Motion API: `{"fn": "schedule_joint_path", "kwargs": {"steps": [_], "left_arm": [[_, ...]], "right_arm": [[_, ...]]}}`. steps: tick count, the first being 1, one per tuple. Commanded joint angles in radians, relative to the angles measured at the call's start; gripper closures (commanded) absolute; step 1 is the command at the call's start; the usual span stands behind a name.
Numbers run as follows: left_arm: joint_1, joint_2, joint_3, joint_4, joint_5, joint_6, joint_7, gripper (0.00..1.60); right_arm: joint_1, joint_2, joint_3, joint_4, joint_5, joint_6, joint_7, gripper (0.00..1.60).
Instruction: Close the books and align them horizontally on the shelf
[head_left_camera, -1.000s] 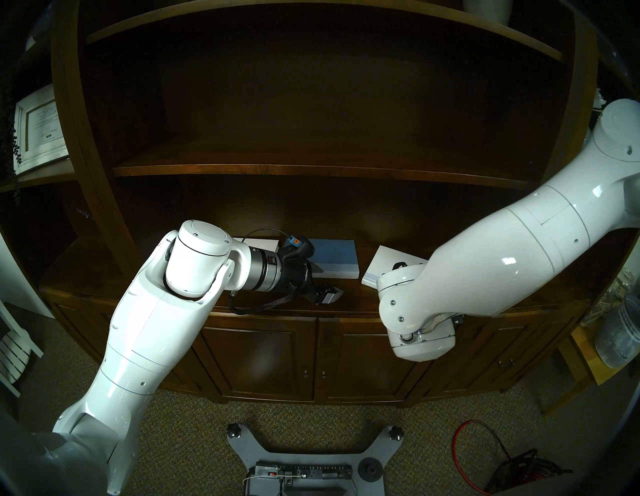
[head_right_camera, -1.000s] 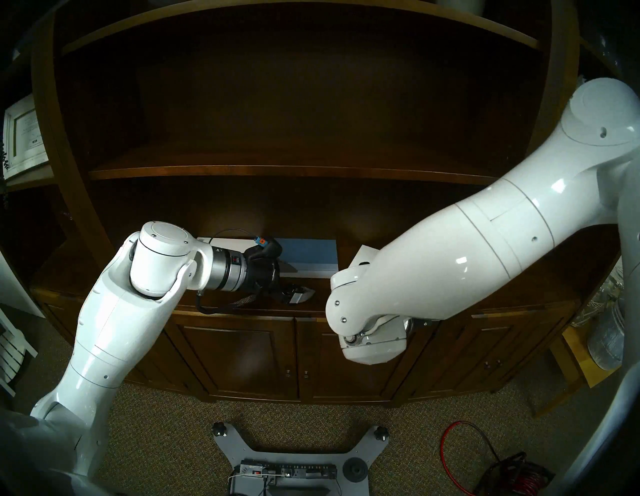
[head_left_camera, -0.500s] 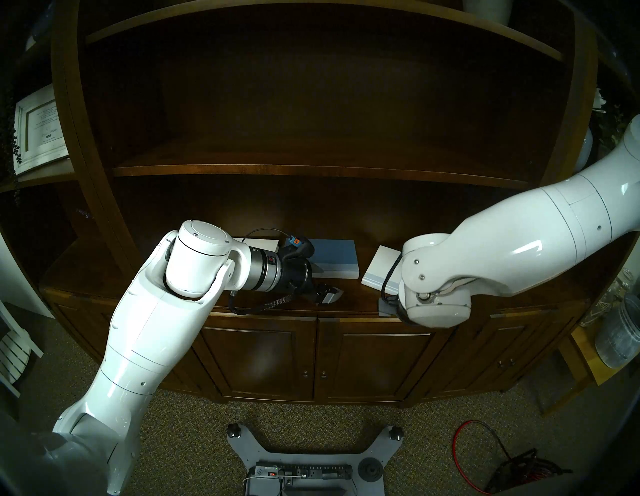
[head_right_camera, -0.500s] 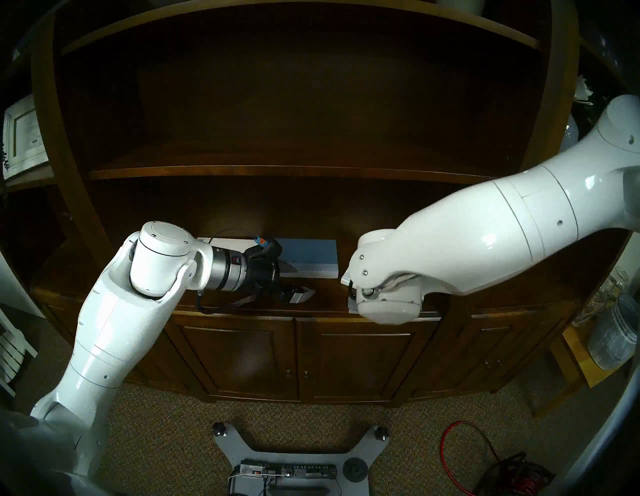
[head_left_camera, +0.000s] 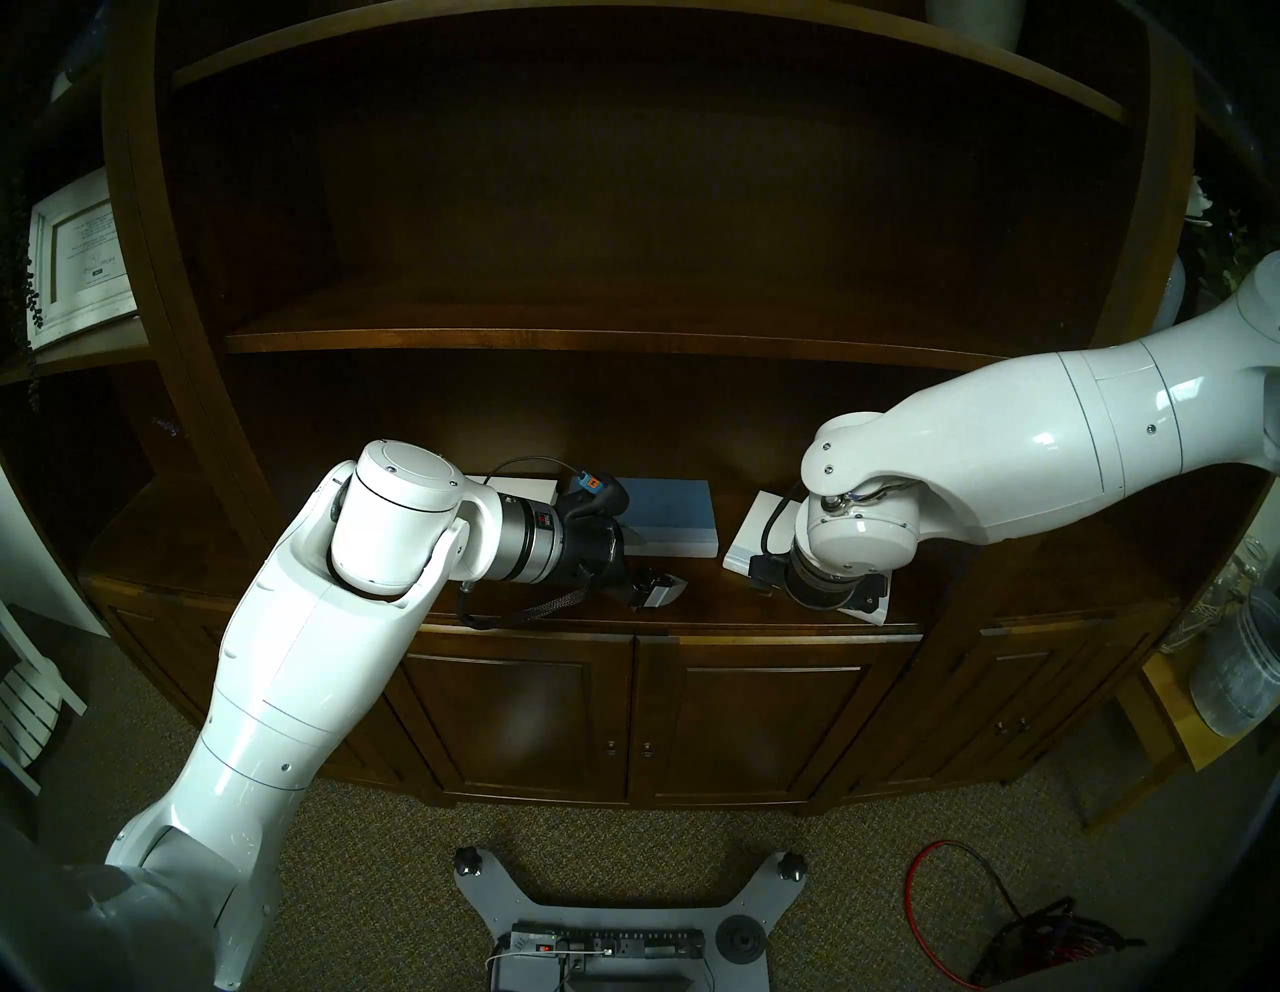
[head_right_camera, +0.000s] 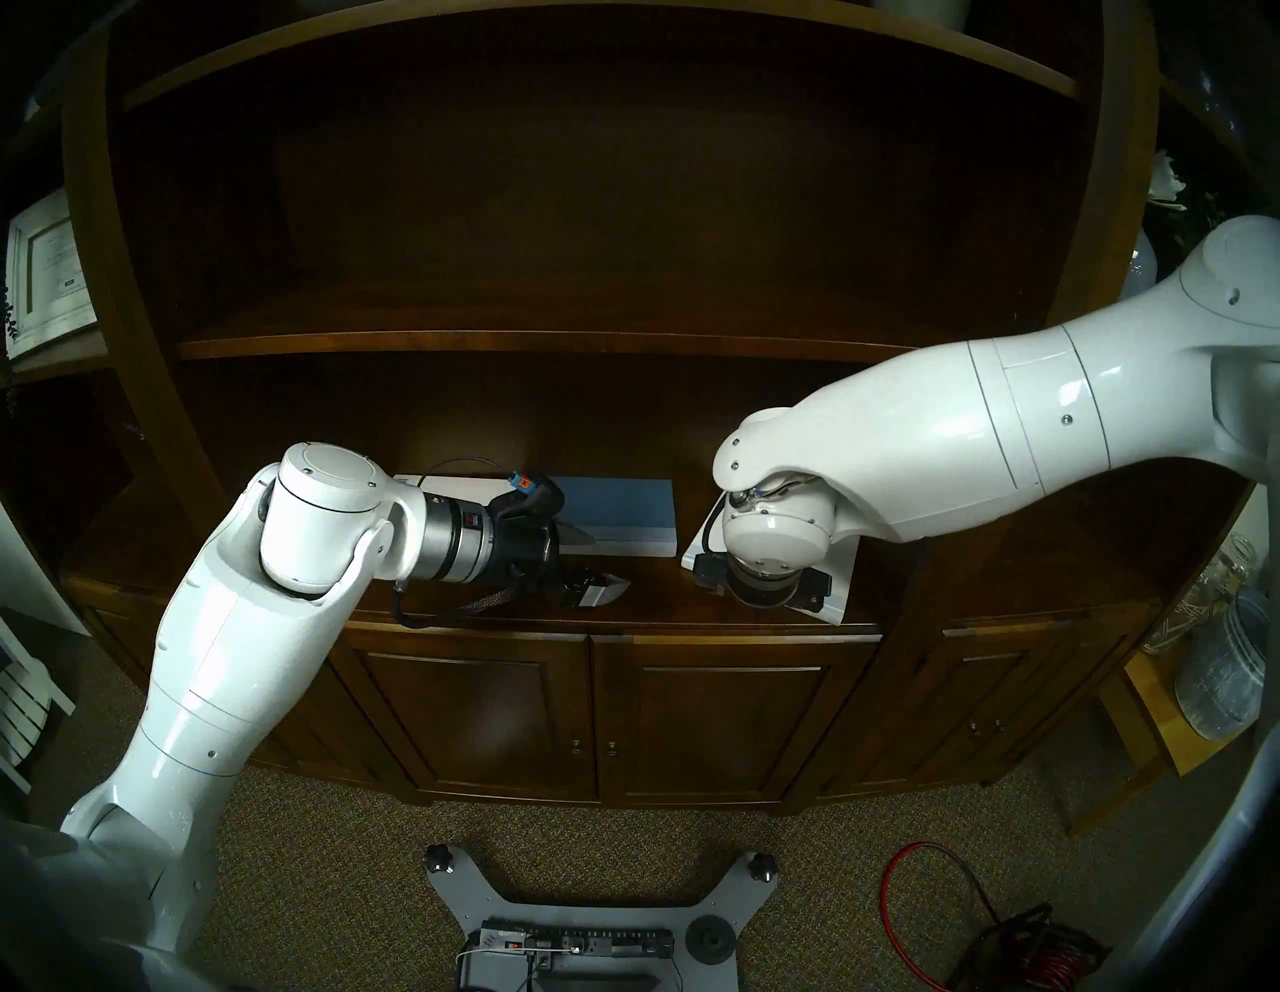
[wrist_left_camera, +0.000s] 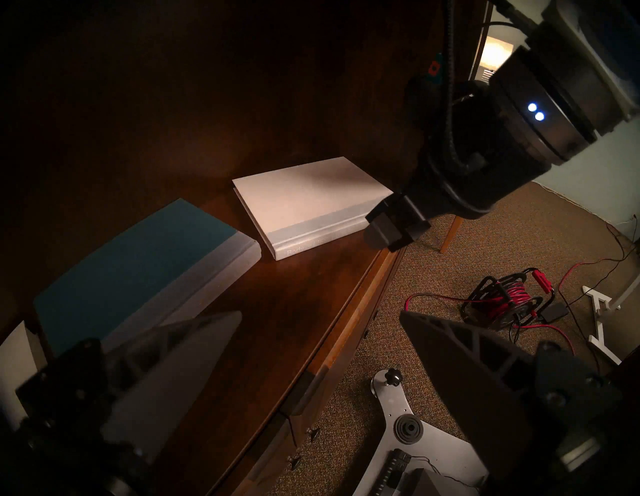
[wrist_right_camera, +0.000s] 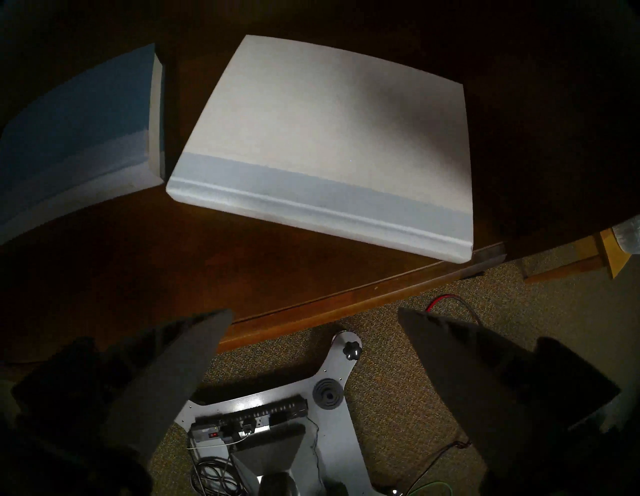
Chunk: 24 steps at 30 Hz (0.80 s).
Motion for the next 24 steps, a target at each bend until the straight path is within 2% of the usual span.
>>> {"fn": "schedule_joint_path", "kwargs": {"steps": [1,2,3,5,6,8,15,21,24], "left_arm": [[-0.028,-0.004,-0.009,-0.019,-0.002,-0.006,-0.002,0.0],[-0.028,-0.004,-0.009,-0.019,-0.002,-0.006,-0.002,0.0],[-0.029,-0.004,-0.009,-0.019,-0.002,-0.006,-0.002,0.0],[-0.029,-0.004,-0.009,-0.019,-0.002,-0.006,-0.002,0.0],[-0.029,-0.004,-0.009,-0.019,-0.002,-0.006,-0.003,0.0],[-0.029,-0.004,-0.009,-0.019,-0.002,-0.006,-0.003,0.0],[-0.03,-0.003,-0.009,-0.019,-0.002,-0.006,-0.003,0.0],[-0.03,-0.003,-0.008,-0.019,-0.002,-0.006,-0.004,0.0],[-0.03,-0.003,-0.008,-0.019,-0.002,-0.006,-0.004,0.0]], "right_arm": [[-0.032,-0.021,0.03,0.112,0.009,0.061,0.039,0.0],[-0.032,-0.021,0.03,0.112,0.009,0.061,0.039,0.0],[-0.057,-0.032,0.032,0.157,0.009,0.093,0.056,0.0],[-0.062,-0.032,0.028,0.159,0.009,0.097,0.066,0.0],[-0.091,-0.052,0.032,0.213,0.009,0.125,0.079,0.0],[-0.093,-0.049,0.028,0.211,0.009,0.123,0.085,0.0],[-0.16,-0.071,0.016,0.334,0.001,0.184,0.147,0.0],[-0.203,-0.096,0.01,0.421,0.009,0.225,0.154,0.0],[-0.215,-0.111,0.001,0.446,0.006,0.217,0.141,0.0]]}}
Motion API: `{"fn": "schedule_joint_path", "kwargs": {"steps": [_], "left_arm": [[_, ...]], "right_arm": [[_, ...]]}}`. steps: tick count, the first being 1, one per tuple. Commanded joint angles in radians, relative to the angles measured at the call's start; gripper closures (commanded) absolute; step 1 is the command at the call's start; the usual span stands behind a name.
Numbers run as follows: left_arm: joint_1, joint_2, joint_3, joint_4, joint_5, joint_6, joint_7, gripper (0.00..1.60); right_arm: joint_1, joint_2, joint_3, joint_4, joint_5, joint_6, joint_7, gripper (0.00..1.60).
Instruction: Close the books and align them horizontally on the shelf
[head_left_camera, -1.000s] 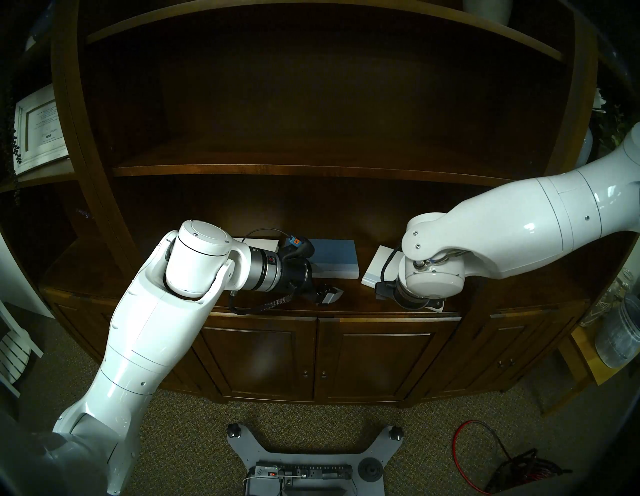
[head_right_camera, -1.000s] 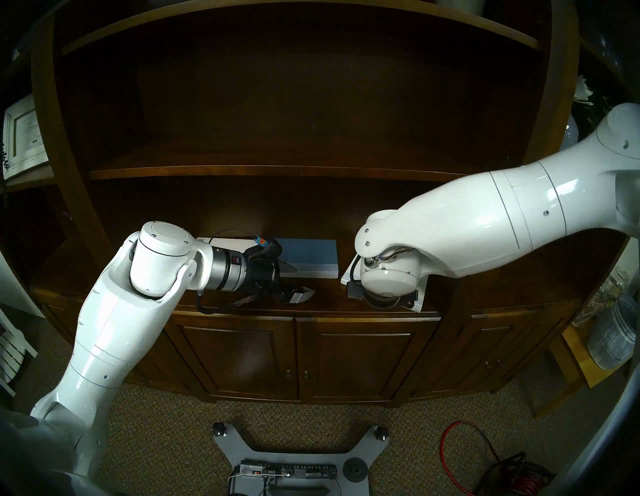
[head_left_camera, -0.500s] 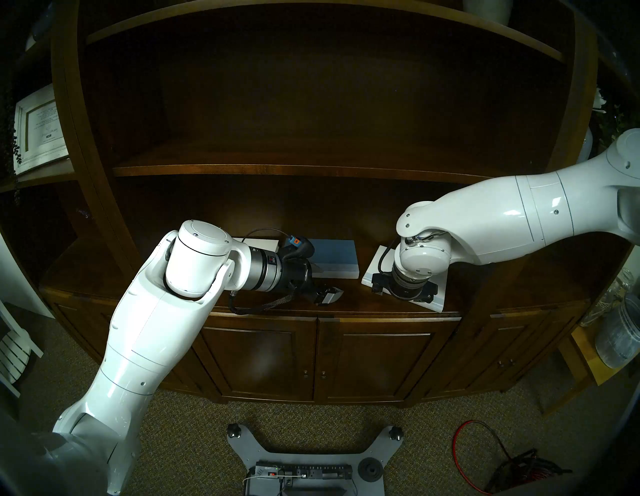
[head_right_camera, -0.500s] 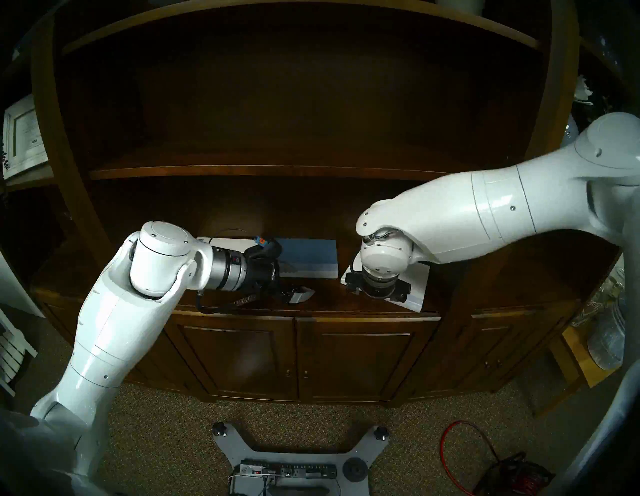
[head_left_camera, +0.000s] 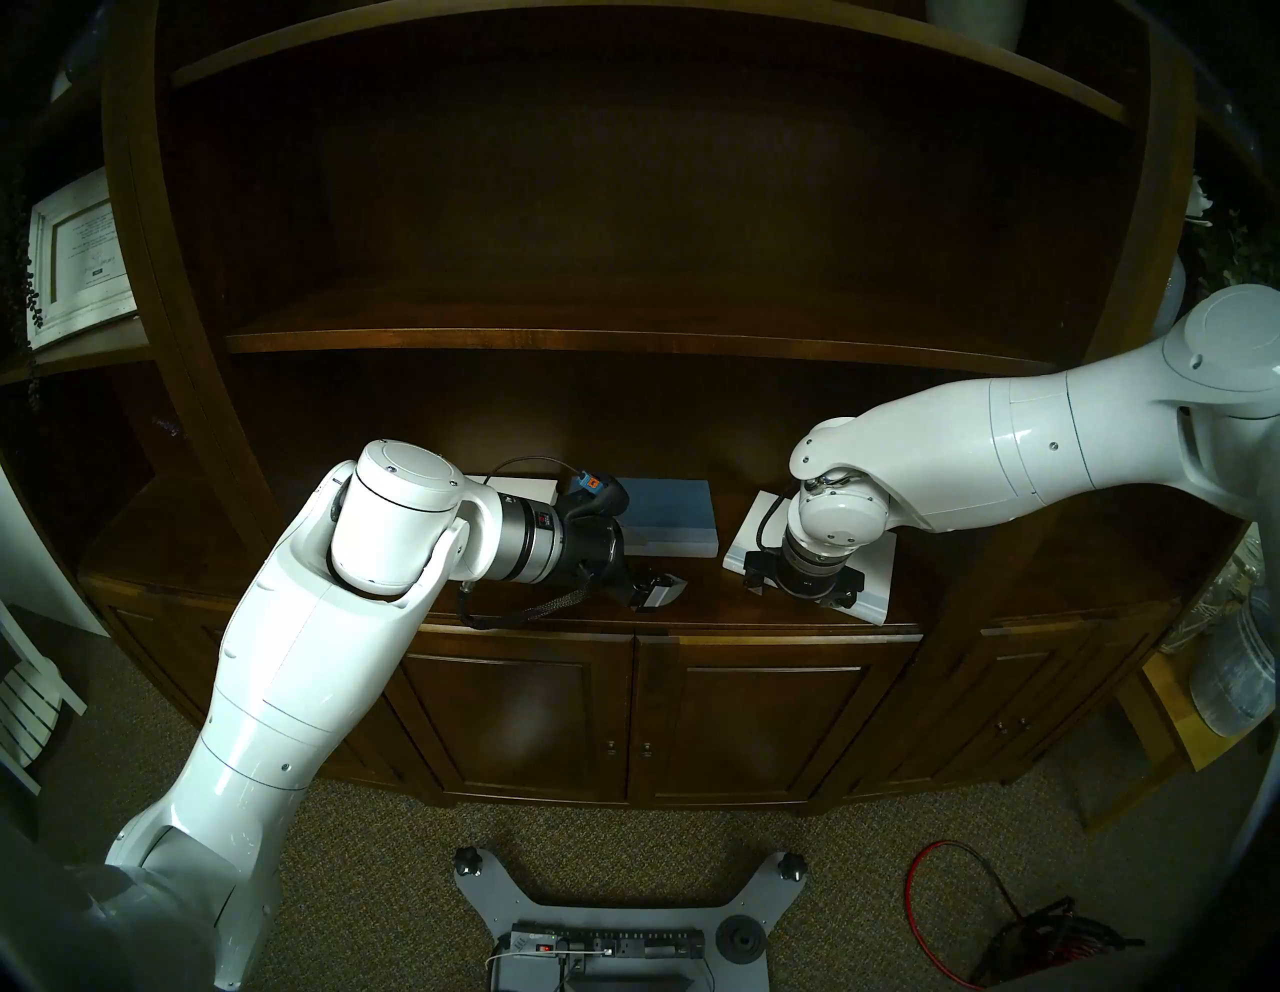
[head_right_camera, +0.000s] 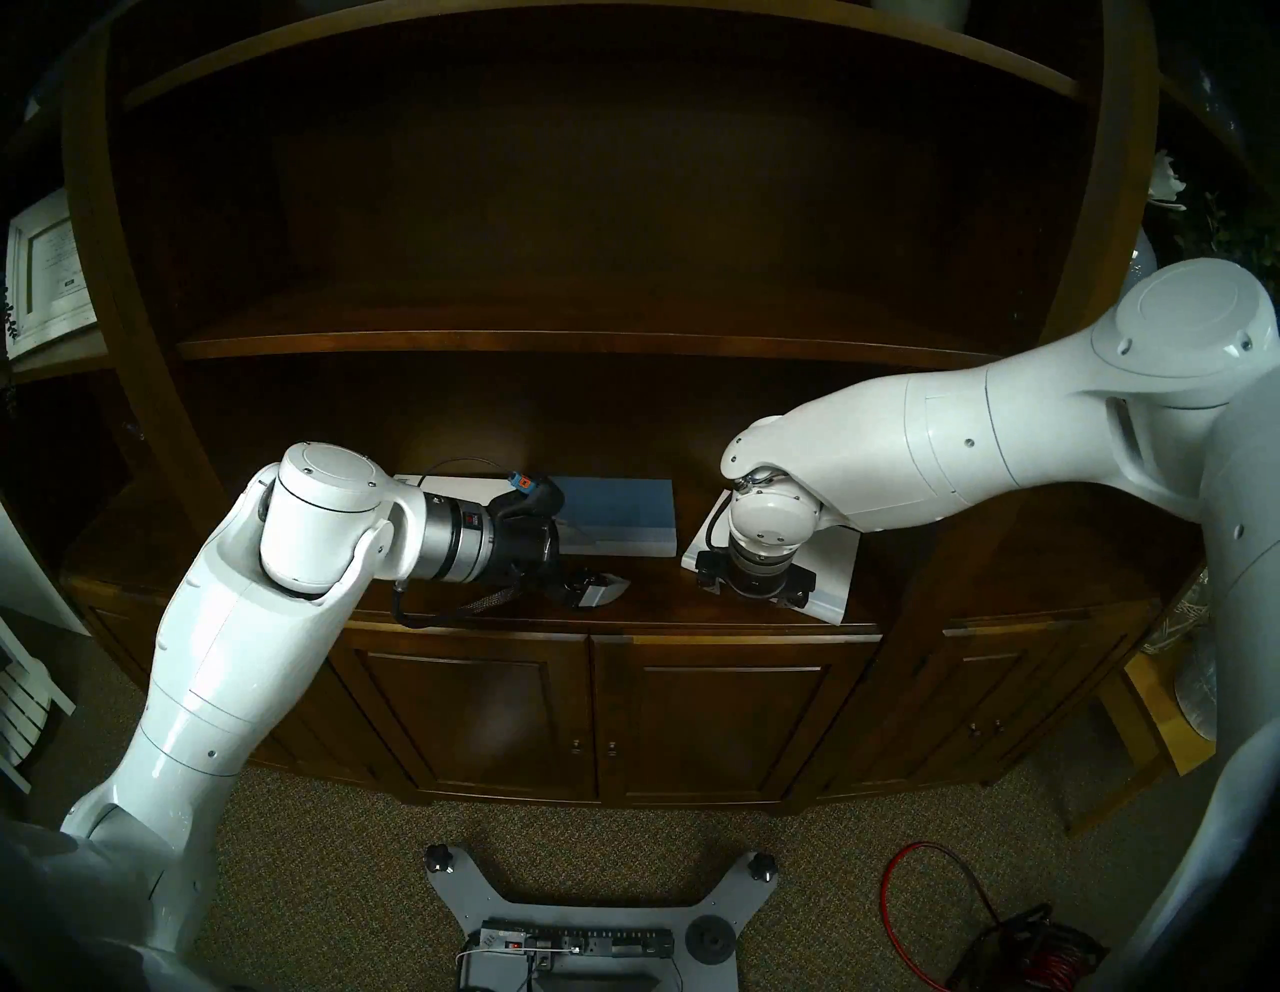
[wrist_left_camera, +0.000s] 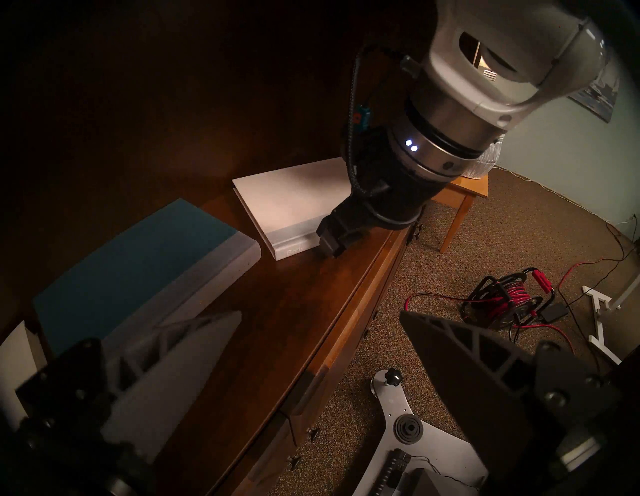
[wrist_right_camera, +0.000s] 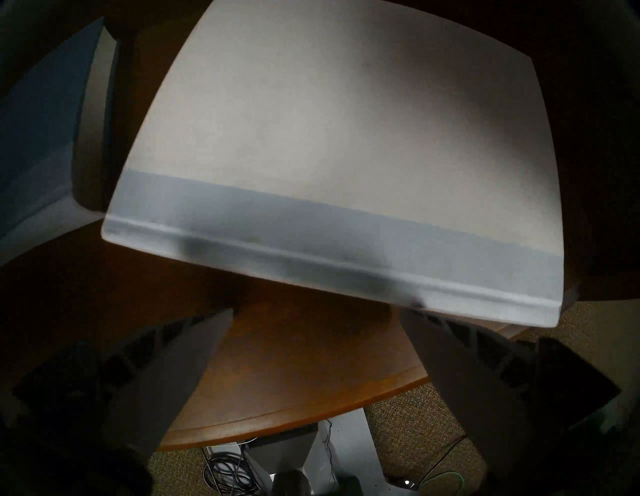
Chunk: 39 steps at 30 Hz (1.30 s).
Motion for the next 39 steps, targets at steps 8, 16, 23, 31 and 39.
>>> {"fn": "schedule_joint_path", "kwargs": {"steps": [8,16,23,31,39], "left_arm": [[-0.03,-0.003,-0.009,-0.019,-0.002,-0.006,-0.003,0.0],[-0.029,-0.003,-0.009,-0.019,-0.002,-0.006,-0.003,0.0],[-0.029,-0.003,-0.009,-0.019,-0.002,-0.006,-0.003,0.0],[-0.029,-0.003,-0.009,-0.019,-0.002,-0.006,-0.003,0.0],[-0.029,-0.004,-0.009,-0.019,-0.002,-0.006,-0.003,0.0]], "right_arm": [[-0.032,-0.044,-0.044,0.111,-0.038,-0.005,-0.035,0.0],[-0.006,-0.061,-0.094,0.083,-0.081,-0.063,-0.082,0.0],[0.042,-0.044,-0.13,-0.002,-0.132,-0.136,-0.094,0.0],[0.097,-0.005,-0.184,-0.146,-0.251,-0.277,-0.049,0.0],[0.147,0.027,-0.242,-0.26,-0.365,-0.392,-0.024,0.0]]}}
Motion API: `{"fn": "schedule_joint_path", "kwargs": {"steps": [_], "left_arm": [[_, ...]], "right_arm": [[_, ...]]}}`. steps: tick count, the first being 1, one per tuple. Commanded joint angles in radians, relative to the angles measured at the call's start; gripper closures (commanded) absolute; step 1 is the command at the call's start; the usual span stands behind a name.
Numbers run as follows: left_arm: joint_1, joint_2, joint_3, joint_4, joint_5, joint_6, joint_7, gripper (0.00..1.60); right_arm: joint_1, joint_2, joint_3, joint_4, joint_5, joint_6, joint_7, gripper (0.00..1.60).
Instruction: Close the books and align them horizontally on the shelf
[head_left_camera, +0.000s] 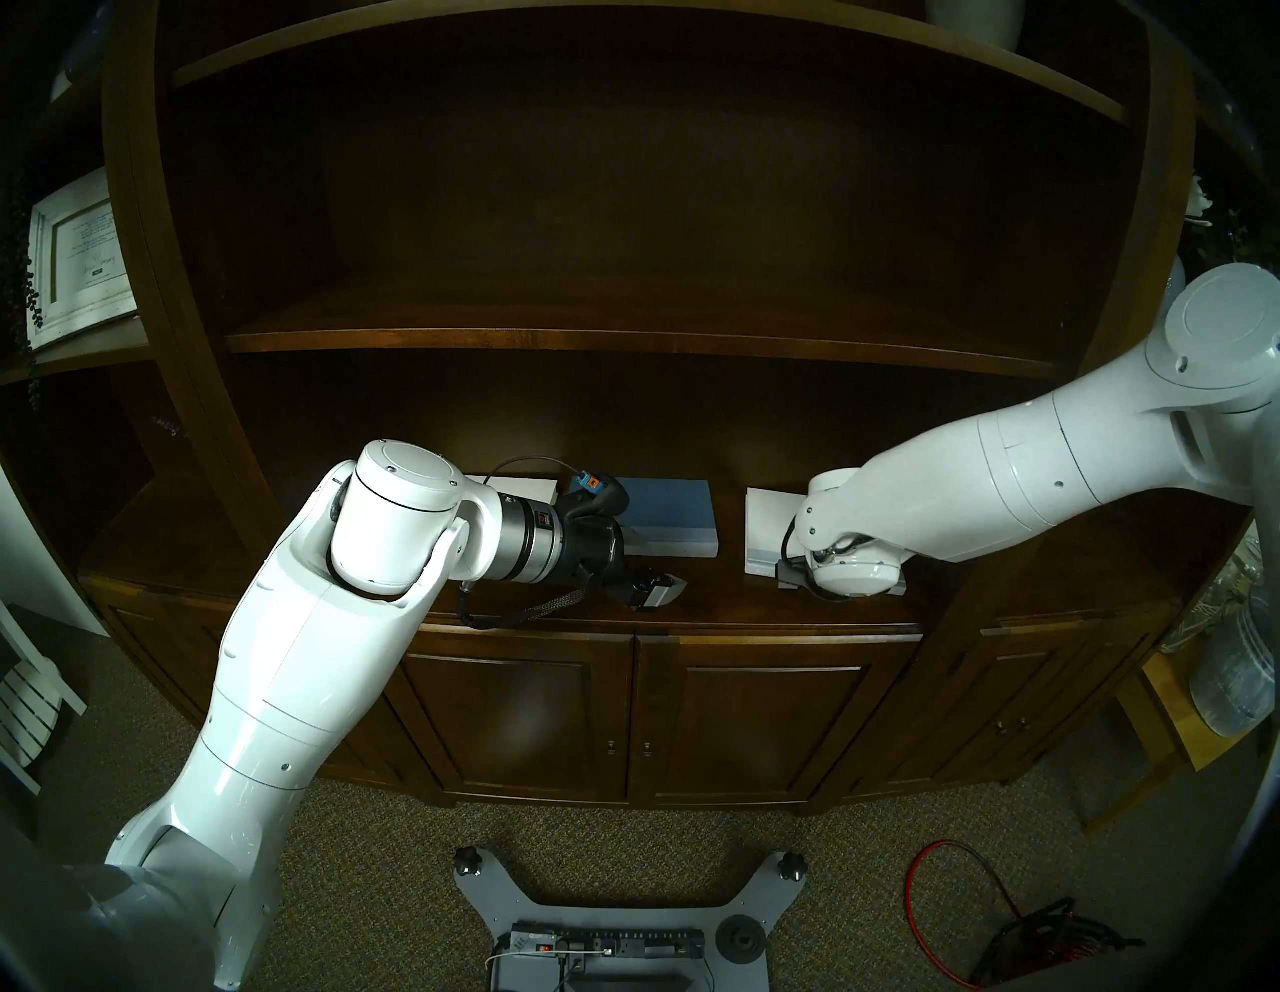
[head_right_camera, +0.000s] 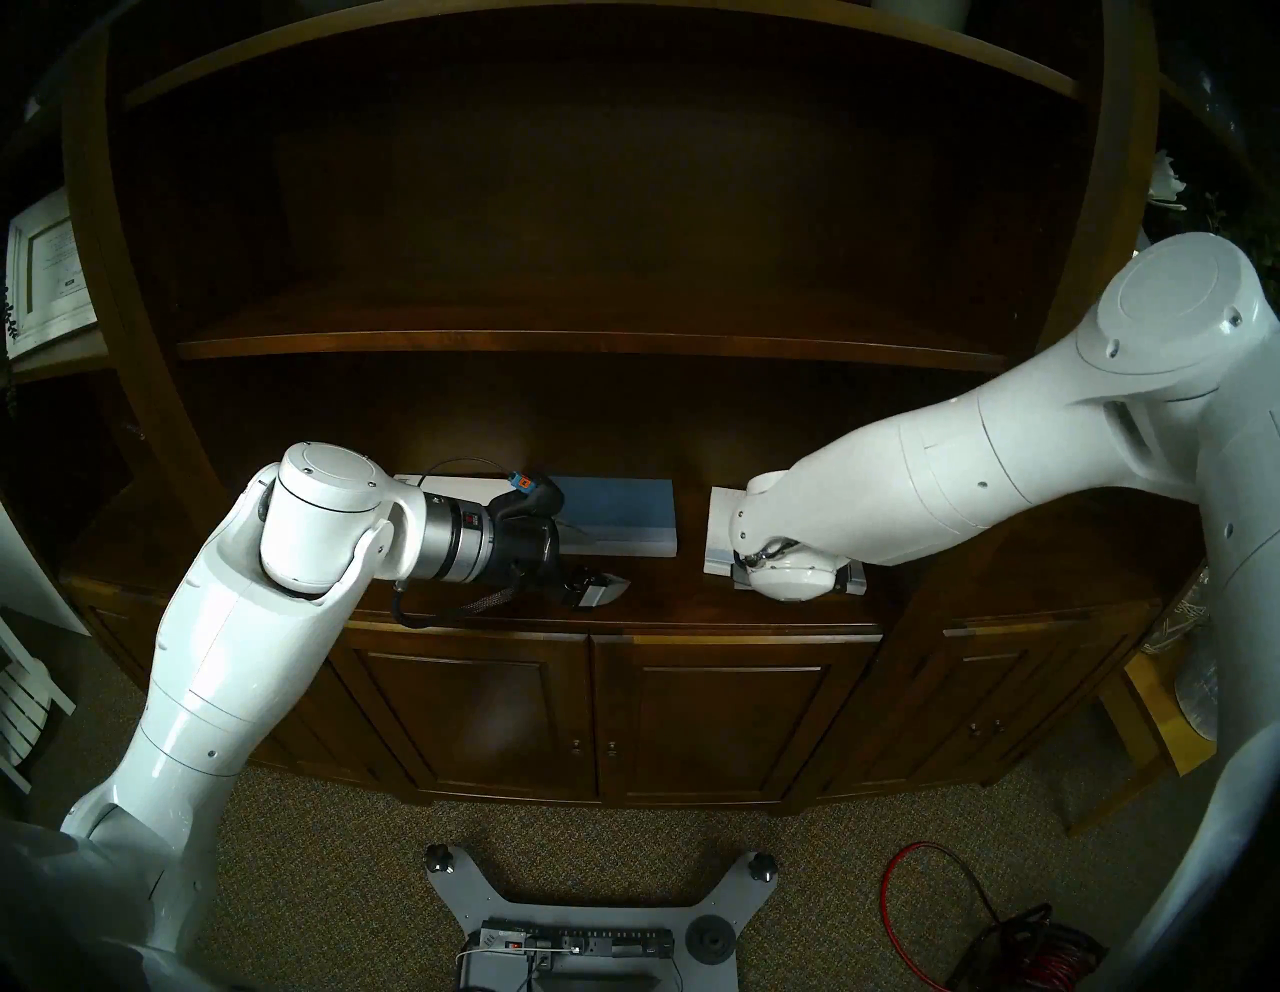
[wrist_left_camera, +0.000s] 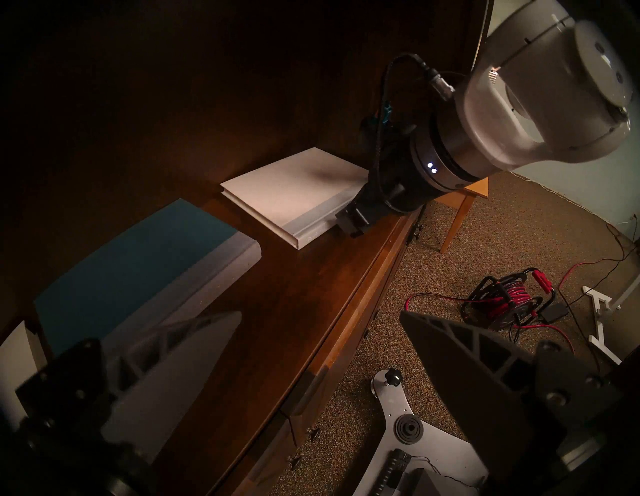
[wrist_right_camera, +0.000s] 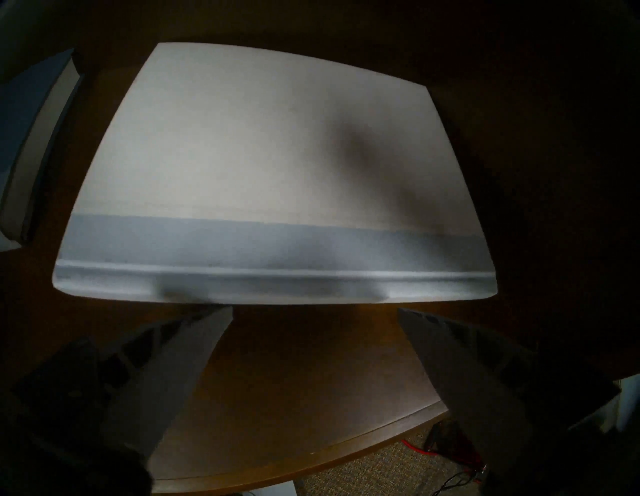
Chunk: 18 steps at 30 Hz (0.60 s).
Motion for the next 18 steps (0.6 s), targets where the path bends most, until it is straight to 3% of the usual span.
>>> {"fn": "schedule_joint_path", "kwargs": {"steps": [1,10,18], "left_arm": [[-0.029,-0.004,-0.009,-0.019,-0.002,-0.006,-0.003,0.0],[-0.029,-0.004,-0.009,-0.019,-0.002,-0.006,-0.003,0.0],[-0.029,-0.003,-0.009,-0.019,-0.002,-0.006,-0.003,0.0]], "right_arm": [[0.087,0.047,-0.037,-0.079,-0.106,-0.102,0.029,0.0],[0.129,0.092,-0.09,-0.147,-0.185,-0.17,0.091,0.0],[0.08,0.062,-0.082,-0.069,-0.177,-0.152,0.13,0.0]]}}
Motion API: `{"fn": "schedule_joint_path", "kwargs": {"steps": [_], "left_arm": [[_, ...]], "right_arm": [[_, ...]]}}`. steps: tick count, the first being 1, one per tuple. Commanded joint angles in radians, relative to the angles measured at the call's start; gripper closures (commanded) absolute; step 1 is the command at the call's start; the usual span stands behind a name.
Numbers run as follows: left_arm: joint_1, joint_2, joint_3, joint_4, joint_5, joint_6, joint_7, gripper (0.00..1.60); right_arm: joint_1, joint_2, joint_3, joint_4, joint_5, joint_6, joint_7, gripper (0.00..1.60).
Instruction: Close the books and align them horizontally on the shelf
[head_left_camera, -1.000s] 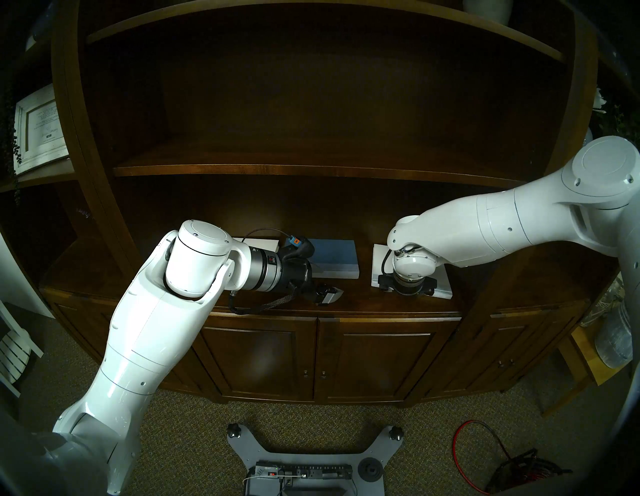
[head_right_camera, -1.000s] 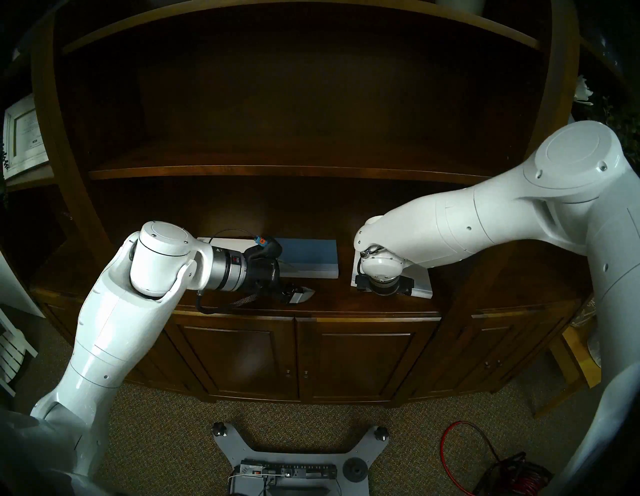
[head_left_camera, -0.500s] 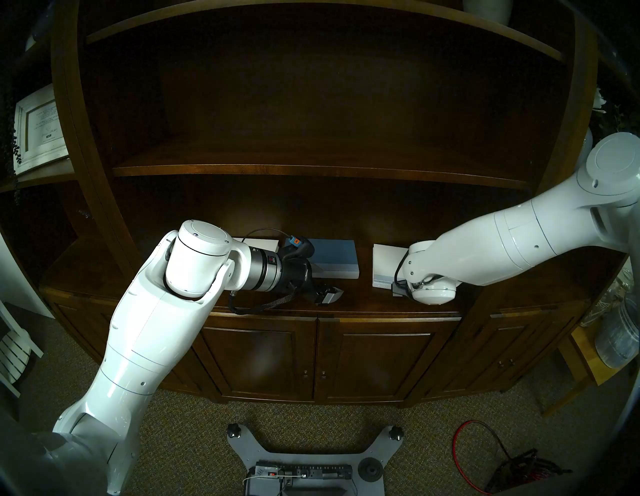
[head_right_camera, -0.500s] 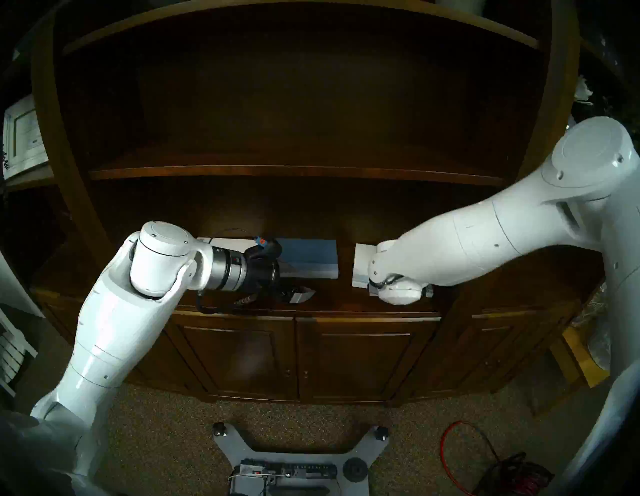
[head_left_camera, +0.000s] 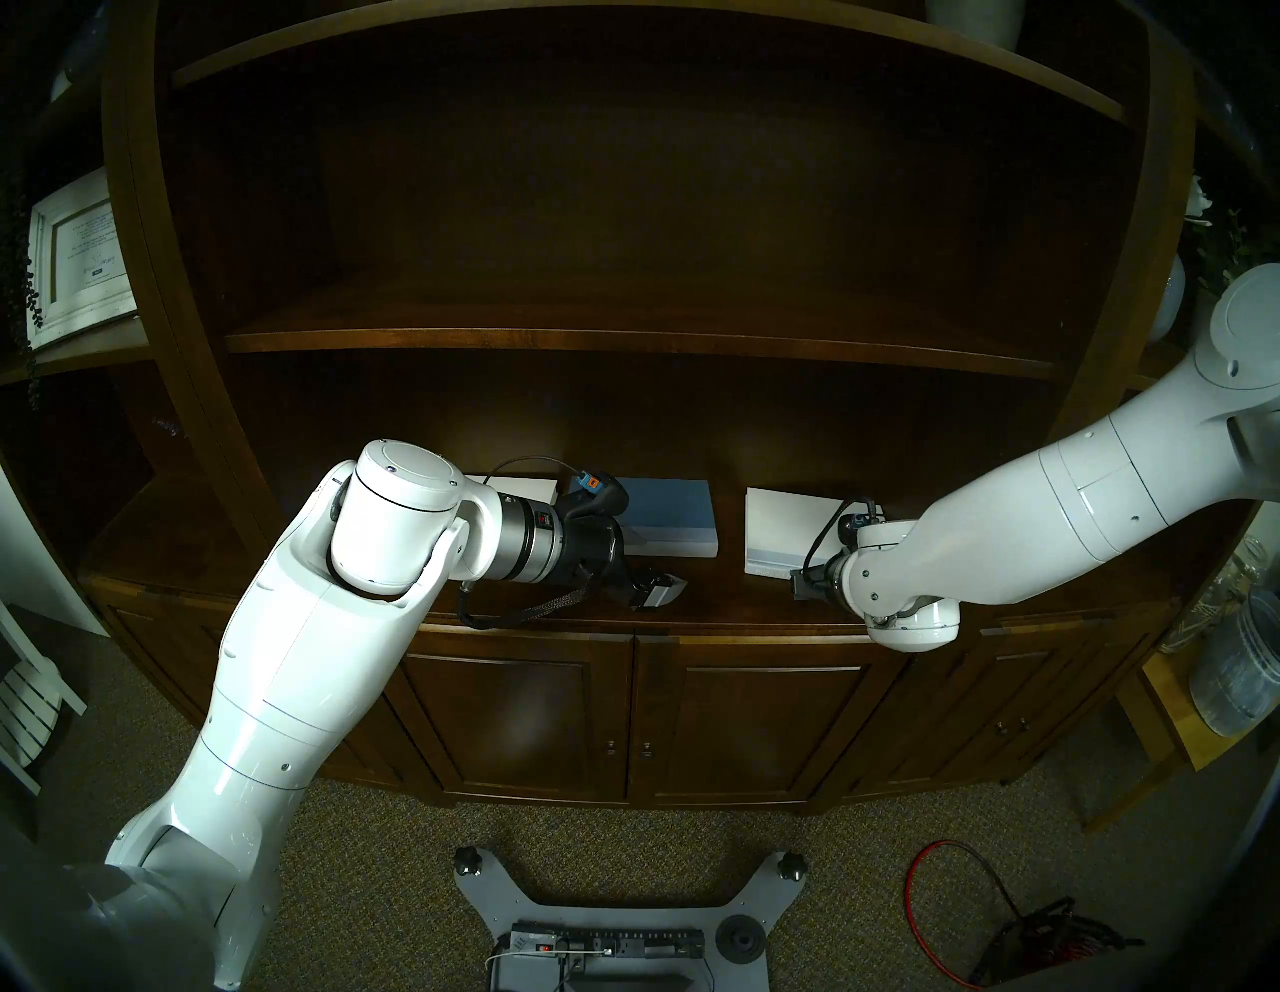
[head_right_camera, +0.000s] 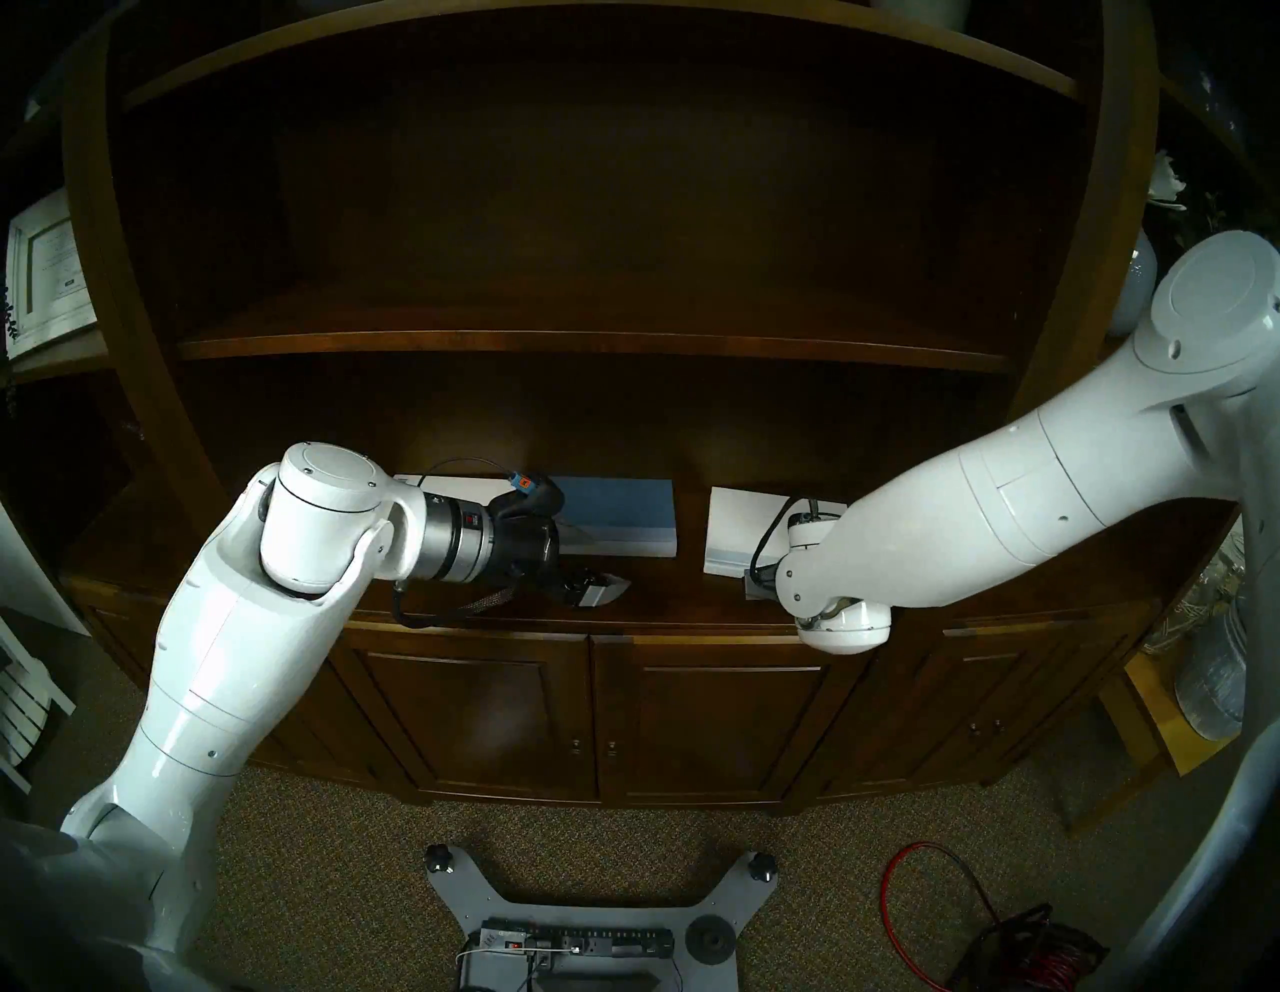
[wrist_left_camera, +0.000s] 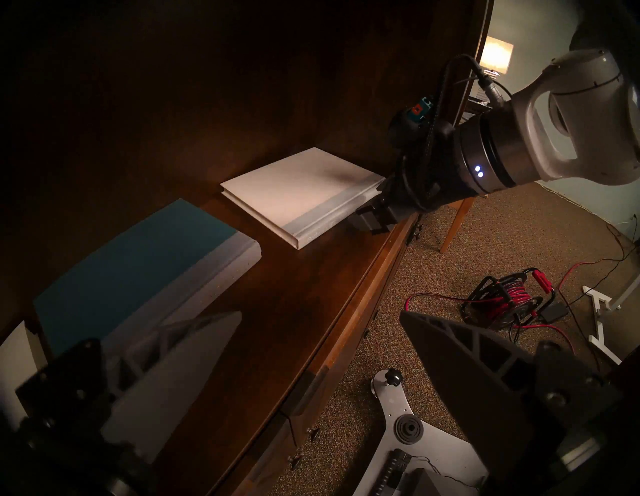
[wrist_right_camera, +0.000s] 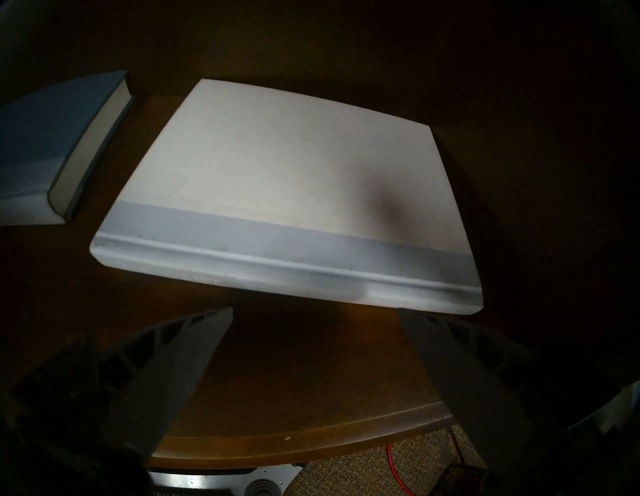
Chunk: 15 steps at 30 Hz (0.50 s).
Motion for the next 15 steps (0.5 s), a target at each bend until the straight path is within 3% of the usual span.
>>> {"fn": "schedule_joint_path", "kwargs": {"steps": [1,10,15], "left_arm": [[-0.029,-0.003,-0.009,-0.019,-0.002,-0.006,-0.003,0.0],[-0.03,-0.003,-0.009,-0.019,-0.003,-0.006,-0.004,0.0],[-0.03,-0.003,-0.008,-0.019,-0.003,-0.005,-0.004,0.0]], "right_arm": [[0.0,-0.024,0.032,0.087,0.011,0.021,0.015,0.0],[-0.072,-0.076,0.067,0.192,0.047,0.077,0.04,0.0],[-0.048,-0.051,0.059,0.164,0.055,0.083,0.048,0.0]]}}
